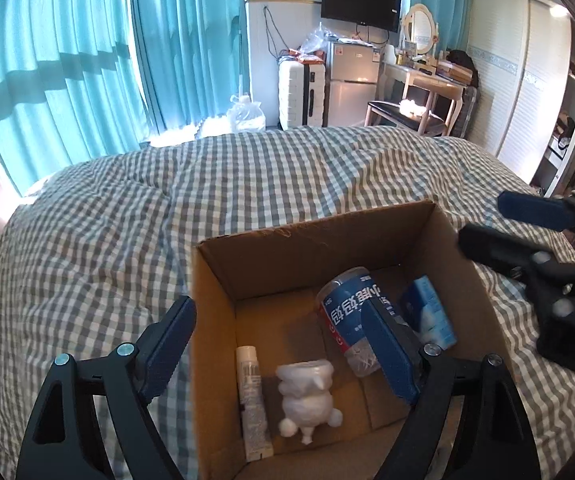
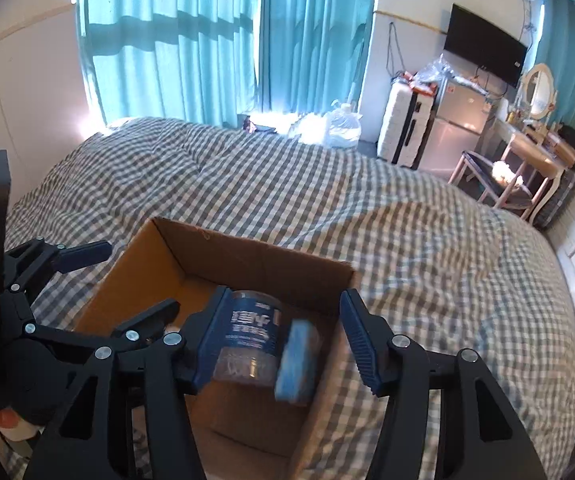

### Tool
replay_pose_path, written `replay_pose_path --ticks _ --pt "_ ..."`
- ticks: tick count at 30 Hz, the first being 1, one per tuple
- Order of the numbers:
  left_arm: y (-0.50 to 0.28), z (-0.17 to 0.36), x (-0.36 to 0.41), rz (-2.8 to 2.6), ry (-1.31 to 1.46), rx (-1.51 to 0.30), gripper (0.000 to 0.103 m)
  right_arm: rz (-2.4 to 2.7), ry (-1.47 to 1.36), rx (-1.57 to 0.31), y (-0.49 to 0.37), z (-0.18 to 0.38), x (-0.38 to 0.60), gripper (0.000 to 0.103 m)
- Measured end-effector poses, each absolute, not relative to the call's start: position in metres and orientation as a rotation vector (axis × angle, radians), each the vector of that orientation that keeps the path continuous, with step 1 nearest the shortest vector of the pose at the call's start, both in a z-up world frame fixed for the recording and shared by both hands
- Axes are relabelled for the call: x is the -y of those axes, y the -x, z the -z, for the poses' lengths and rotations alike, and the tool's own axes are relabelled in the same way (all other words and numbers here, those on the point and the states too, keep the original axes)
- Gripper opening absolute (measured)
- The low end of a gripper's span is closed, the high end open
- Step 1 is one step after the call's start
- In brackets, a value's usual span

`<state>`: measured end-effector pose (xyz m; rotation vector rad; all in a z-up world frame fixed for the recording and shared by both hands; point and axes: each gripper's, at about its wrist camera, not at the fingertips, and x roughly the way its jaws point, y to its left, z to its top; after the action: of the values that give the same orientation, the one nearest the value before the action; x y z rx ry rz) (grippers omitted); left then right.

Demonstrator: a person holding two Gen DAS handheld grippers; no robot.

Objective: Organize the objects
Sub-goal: 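Carry plush toy and tissue pack into the box and release both, then withdraw both tools from the box toward the cup stack and sunglasses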

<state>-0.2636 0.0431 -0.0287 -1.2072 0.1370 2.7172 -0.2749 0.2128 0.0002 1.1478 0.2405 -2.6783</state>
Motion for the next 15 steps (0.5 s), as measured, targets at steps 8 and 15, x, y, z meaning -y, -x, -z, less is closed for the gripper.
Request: replay_pose_path --ticks 8,15 --pt "0.216 -0.026 -0.018 -2.801 1.120 -0.125 0.092 2.767 -1.061 -0.205 0.211 -0.056 -0.223 0.062" --pt "0.165 -0.056 -0.011 -2.845 1.041 -0.129 0.096 2.810 -1.002 -0.179 0.154 -0.082 -0.217 0.070"
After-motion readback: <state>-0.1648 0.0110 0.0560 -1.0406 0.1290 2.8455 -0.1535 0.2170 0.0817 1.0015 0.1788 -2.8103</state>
